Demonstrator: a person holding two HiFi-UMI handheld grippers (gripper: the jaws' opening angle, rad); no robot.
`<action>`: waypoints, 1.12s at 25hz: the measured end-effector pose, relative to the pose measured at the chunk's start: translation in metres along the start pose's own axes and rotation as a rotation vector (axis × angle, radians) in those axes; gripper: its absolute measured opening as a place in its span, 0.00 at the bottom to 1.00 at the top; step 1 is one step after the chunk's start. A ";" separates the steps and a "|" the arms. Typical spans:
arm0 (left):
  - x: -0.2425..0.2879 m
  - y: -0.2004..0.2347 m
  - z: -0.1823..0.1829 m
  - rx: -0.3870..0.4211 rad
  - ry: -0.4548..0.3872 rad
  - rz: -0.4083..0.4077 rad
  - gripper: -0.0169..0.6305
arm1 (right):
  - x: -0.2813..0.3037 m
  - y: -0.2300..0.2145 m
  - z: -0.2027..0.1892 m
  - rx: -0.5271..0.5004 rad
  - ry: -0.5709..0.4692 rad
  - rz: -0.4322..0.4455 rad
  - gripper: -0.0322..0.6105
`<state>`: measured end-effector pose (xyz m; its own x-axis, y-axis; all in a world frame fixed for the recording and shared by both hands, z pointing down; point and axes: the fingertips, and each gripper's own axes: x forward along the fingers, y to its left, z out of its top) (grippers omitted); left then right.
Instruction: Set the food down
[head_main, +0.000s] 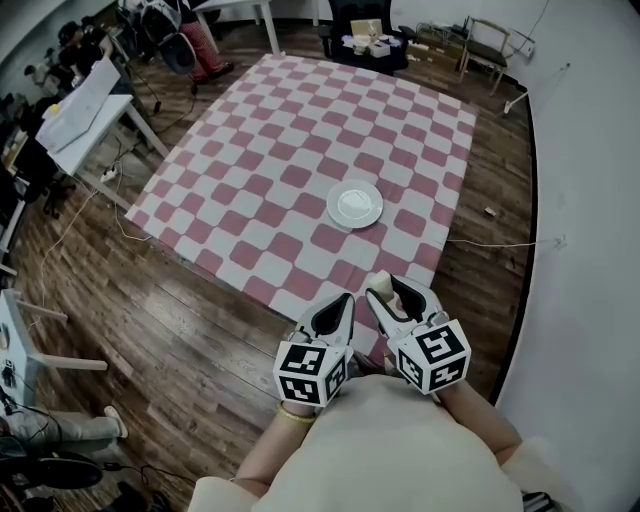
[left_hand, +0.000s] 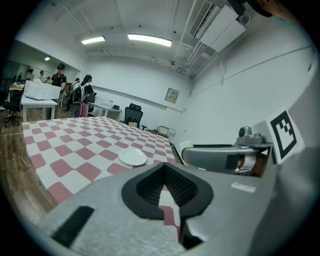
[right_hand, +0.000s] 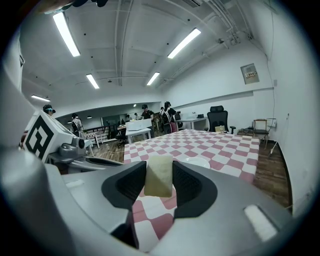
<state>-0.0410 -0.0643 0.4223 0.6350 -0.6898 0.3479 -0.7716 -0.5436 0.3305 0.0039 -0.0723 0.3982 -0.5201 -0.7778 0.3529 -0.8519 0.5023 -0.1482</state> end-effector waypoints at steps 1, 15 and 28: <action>0.000 0.003 0.001 -0.001 0.000 -0.002 0.03 | 0.003 0.000 0.001 0.000 0.000 -0.003 0.32; -0.001 0.033 0.001 -0.027 0.003 -0.010 0.03 | 0.030 0.001 0.010 -0.003 -0.003 -0.032 0.32; 0.009 0.046 0.004 -0.041 0.011 0.032 0.03 | 0.040 -0.022 0.018 -0.002 0.005 -0.039 0.32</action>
<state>-0.0712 -0.0978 0.4374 0.6103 -0.7014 0.3681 -0.7895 -0.5006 0.3549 0.0004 -0.1212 0.3993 -0.4860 -0.7949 0.3632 -0.8715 0.4722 -0.1326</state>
